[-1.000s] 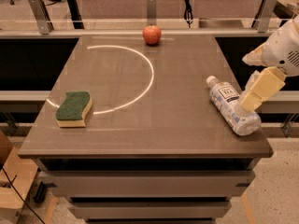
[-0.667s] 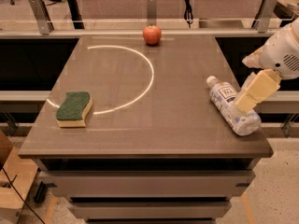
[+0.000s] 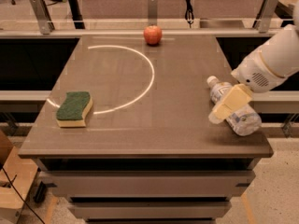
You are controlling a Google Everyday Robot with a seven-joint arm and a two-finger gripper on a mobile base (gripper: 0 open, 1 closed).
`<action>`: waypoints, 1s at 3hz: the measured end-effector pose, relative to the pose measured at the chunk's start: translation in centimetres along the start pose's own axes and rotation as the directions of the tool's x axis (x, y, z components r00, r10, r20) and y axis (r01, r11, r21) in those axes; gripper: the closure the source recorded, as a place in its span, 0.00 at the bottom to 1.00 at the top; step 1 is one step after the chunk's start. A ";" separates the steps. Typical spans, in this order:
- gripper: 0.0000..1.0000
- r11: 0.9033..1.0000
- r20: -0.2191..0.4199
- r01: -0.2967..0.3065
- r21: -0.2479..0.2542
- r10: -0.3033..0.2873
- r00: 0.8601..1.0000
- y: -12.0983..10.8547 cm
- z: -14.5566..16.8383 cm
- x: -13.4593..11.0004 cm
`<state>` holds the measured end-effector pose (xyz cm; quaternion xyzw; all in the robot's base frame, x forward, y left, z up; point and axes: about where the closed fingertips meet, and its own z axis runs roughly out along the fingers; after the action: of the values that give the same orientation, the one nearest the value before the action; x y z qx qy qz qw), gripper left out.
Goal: Pick blue plastic bottle
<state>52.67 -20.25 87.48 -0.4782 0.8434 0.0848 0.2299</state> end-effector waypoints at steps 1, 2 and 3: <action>0.00 0.999 -0.059 -0.044 -0.010 0.043 0.997 -0.5 2.9 1.6; 0.18 0.999 -0.128 -0.052 -0.006 0.051 0.990 -0.6 4.1 2.3; 0.41 1.000 -0.162 -0.027 0.011 0.028 0.986 -0.3 3.7 1.7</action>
Offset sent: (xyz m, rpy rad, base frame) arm 0.0074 -0.0111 -0.0614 -0.1625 0.1408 -0.0690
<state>53.32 -20.45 83.46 -0.4708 0.8662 0.0451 0.1614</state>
